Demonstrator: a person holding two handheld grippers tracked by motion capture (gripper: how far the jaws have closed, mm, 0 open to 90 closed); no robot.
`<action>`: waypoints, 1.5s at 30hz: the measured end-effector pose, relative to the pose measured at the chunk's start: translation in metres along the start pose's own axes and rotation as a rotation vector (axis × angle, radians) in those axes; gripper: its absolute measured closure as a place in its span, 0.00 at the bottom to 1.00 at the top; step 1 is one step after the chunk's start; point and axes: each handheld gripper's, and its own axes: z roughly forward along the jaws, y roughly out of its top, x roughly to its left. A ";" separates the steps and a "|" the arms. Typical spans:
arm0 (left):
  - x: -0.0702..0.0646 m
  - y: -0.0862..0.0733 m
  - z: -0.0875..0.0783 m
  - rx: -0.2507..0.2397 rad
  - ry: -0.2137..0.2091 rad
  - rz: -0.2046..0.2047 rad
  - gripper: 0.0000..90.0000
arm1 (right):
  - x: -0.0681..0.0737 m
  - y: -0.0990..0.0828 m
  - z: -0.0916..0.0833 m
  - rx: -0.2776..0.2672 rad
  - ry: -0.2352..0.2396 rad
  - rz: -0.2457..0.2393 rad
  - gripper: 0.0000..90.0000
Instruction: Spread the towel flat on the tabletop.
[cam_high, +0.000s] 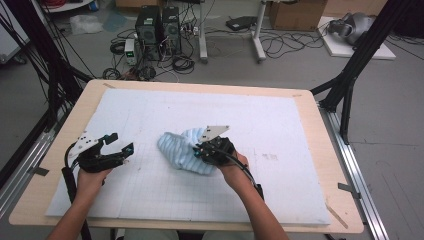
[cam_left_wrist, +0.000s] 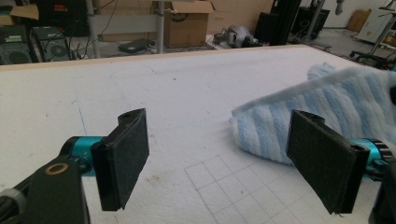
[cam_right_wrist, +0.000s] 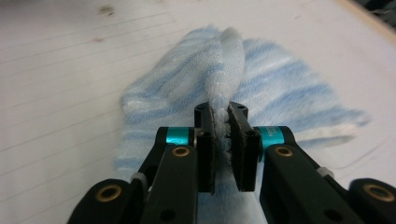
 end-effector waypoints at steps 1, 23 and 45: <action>0.000 0.000 0.000 0.000 0.001 0.002 0.24 | -0.003 0.001 0.000 -0.006 -0.010 0.007 0.92; -0.002 -0.003 0.004 0.015 -0.013 -0.002 0.24 | -0.113 0.014 0.020 0.066 -0.590 0.161 0.93; -0.004 -0.002 0.004 0.020 -0.021 0.008 0.24 | -0.070 -0.034 -0.027 -0.109 -0.415 0.237 0.57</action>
